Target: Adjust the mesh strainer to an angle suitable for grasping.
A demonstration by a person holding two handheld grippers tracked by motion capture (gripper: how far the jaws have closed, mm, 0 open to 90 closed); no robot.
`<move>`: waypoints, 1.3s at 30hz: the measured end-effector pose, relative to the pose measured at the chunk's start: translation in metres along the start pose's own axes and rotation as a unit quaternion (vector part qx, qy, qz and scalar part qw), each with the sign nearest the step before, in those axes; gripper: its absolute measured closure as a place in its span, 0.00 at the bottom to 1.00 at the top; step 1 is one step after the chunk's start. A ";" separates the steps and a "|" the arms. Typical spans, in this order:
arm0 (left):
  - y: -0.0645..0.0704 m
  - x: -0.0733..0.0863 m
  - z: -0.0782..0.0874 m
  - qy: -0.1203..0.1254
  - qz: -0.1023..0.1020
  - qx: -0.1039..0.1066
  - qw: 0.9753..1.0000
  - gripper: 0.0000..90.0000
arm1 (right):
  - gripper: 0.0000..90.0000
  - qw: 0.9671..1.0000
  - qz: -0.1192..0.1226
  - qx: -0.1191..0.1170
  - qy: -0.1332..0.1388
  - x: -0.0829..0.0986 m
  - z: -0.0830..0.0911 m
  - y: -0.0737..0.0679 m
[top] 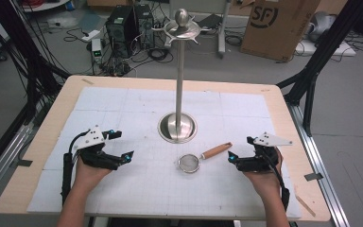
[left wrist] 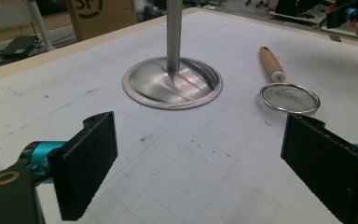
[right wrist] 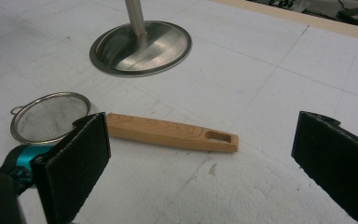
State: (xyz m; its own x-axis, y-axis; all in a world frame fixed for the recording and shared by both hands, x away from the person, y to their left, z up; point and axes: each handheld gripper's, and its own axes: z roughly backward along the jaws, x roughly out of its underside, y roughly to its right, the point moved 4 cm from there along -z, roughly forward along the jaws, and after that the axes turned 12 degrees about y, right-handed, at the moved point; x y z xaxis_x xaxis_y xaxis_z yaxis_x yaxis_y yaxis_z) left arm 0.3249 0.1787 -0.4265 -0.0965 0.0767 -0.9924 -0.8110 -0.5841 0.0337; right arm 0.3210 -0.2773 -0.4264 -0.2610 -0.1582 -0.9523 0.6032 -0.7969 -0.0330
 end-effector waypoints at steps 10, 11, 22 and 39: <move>0.000 0.001 -0.003 -0.006 -0.001 -0.002 1.000 0.13 | 0.04 1.000 0.003 -0.005 -0.004 0.002 -0.002 -0.004; 0.000 0.001 -0.003 -0.006 -0.001 -0.002 1.000 0.13 | 0.04 1.000 0.004 -0.007 -0.006 0.003 -0.003 -0.004; -0.001 0.002 -0.003 -0.004 -0.001 -0.002 1.000 0.13 | 0.04 0.999 0.016 -0.018 -0.026 0.008 -0.010 -0.009; 0.002 -0.002 -0.002 0.008 0.003 0.008 1.000 0.13 | 0.51 0.997 0.039 -0.027 -0.062 0.002 -0.031 -0.013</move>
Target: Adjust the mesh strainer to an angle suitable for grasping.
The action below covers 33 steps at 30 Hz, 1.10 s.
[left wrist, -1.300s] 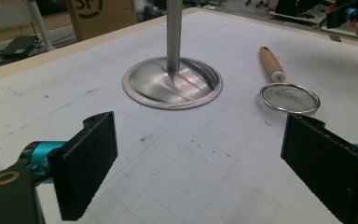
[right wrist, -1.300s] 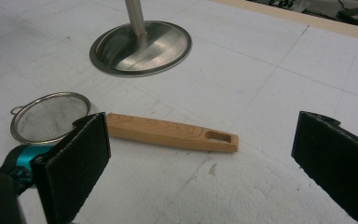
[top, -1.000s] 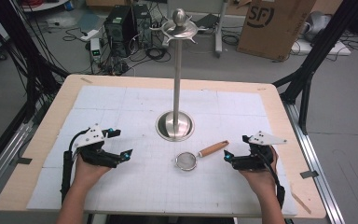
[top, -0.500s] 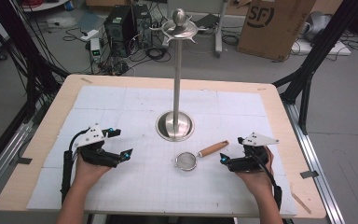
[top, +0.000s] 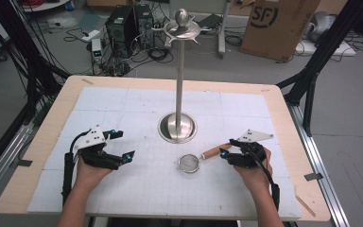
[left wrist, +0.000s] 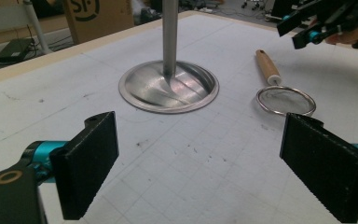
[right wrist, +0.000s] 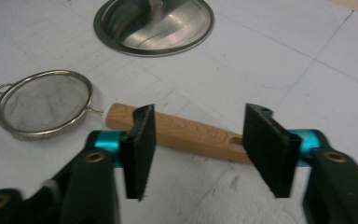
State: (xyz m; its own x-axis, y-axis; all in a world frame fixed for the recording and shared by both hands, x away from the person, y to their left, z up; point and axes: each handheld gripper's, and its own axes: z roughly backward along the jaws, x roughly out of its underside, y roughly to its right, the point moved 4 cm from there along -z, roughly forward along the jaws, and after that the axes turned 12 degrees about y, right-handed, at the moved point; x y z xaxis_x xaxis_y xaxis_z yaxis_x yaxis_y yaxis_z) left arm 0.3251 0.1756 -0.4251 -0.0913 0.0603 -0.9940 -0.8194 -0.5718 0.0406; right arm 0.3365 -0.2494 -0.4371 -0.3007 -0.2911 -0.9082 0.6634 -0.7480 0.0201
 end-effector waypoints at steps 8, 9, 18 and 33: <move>0.000 0.001 -0.001 -0.003 -0.001 0.001 1.000 0.14 | 0.75 0.999 0.005 0.002 -0.037 -0.009 -0.032 0.008; 0.000 0.001 -0.001 -0.002 -0.001 0.002 1.000 0.14 | 0.77 0.999 0.007 0.001 -0.037 -0.009 -0.036 0.009; 0.000 0.002 -0.003 -0.005 0.001 0.006 1.000 0.14 | 0.90 0.998 -0.005 0.004 -0.060 0.000 -0.048 0.016; 0.001 0.002 -0.003 -0.005 -0.001 0.006 1.000 0.14 | 0.92 0.995 -0.007 -0.012 -0.101 0.010 -0.042 0.003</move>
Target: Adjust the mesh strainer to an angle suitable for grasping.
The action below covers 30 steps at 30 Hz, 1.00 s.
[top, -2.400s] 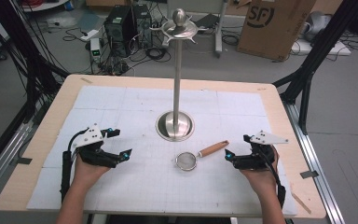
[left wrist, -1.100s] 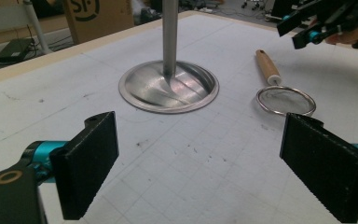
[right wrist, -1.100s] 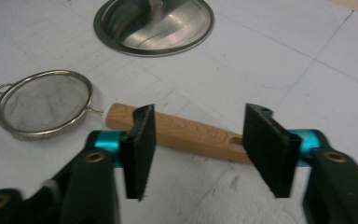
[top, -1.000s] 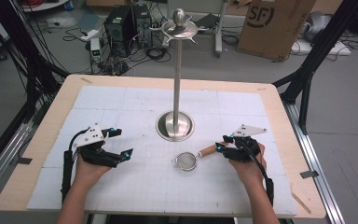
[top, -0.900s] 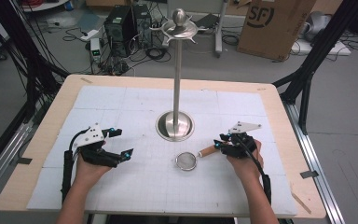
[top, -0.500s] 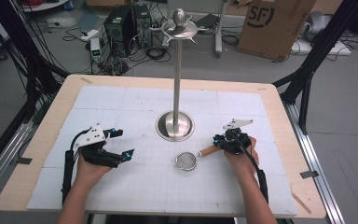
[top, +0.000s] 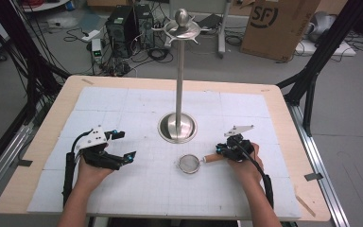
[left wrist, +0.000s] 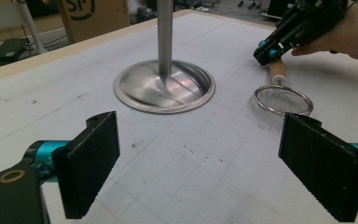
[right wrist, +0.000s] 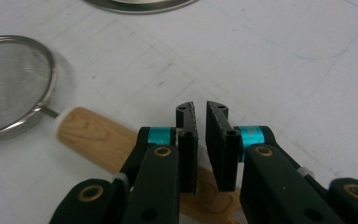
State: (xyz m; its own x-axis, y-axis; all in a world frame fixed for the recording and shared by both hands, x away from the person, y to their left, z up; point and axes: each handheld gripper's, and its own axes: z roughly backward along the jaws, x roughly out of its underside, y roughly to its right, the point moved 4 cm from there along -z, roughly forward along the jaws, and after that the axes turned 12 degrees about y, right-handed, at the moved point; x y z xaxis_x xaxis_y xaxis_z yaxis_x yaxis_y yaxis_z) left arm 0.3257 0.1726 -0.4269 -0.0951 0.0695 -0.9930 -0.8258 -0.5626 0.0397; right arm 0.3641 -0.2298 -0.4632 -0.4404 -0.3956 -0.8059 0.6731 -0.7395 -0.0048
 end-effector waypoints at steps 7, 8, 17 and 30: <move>0.001 -0.001 0.001 0.004 -0.001 0.001 1.000 0.14 | 0.92 1.000 0.004 -0.014 0.001 0.003 0.010 -0.011; 0.001 -0.002 0.001 0.004 0.000 0.001 1.000 0.14 | 0.92 1.000 -0.002 -0.018 0.003 0.006 0.011 -0.011; 0.001 -0.001 -0.001 0.001 0.000 0.003 1.000 0.14 | 0.86 0.999 -0.017 -0.044 0.025 0.012 0.029 -0.011; 0.001 -0.001 0.000 0.001 0.000 0.003 1.000 0.14 | 0.57 0.995 0.038 -0.095 0.011 0.005 0.025 -0.029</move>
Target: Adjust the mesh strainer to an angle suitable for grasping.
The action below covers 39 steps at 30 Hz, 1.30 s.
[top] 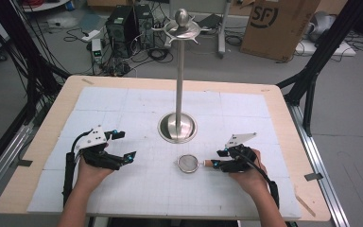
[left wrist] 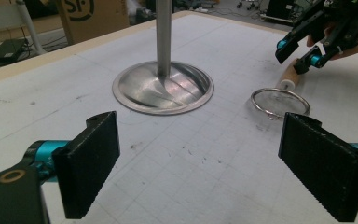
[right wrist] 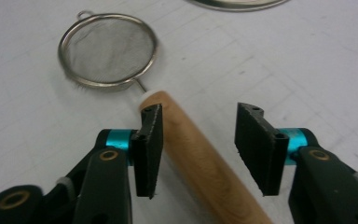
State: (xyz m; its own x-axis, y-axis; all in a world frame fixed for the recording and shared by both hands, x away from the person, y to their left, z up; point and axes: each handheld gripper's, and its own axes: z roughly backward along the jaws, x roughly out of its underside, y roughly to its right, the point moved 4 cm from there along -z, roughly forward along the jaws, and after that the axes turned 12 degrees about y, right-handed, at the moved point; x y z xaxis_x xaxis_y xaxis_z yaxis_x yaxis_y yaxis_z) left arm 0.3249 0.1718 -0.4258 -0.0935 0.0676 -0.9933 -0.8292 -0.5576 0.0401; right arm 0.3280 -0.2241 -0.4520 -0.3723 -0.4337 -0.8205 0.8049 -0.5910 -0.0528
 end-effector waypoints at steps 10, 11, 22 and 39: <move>0.000 -0.001 0.001 0.003 0.001 -0.001 1.000 0.14 | 0.66 0.998 0.036 -0.038 -0.037 -0.001 -0.012 -0.011; 0.000 0.000 0.000 0.003 0.000 -0.001 1.000 0.14 | 0.66 0.998 0.036 -0.042 -0.038 -0.002 -0.013 -0.012; 0.001 -0.001 0.000 0.002 0.000 0.003 1.000 0.15 | 0.75 0.993 0.074 -0.073 -0.050 -0.013 -0.032 -0.038; 0.000 -0.003 0.002 0.009 0.001 0.001 1.000 0.15 | 0.75 0.987 0.102 -0.116 -0.034 -0.041 -0.085 -0.072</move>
State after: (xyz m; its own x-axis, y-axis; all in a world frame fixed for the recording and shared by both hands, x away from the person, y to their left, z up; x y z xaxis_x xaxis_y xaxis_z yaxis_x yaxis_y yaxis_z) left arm 0.3241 0.1736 -0.4228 -0.0846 0.0516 -0.9951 -0.8305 -0.5555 0.0418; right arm 0.3248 -0.1063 -0.4625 -0.2151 -0.5762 -0.7885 0.9478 -0.3178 -0.0263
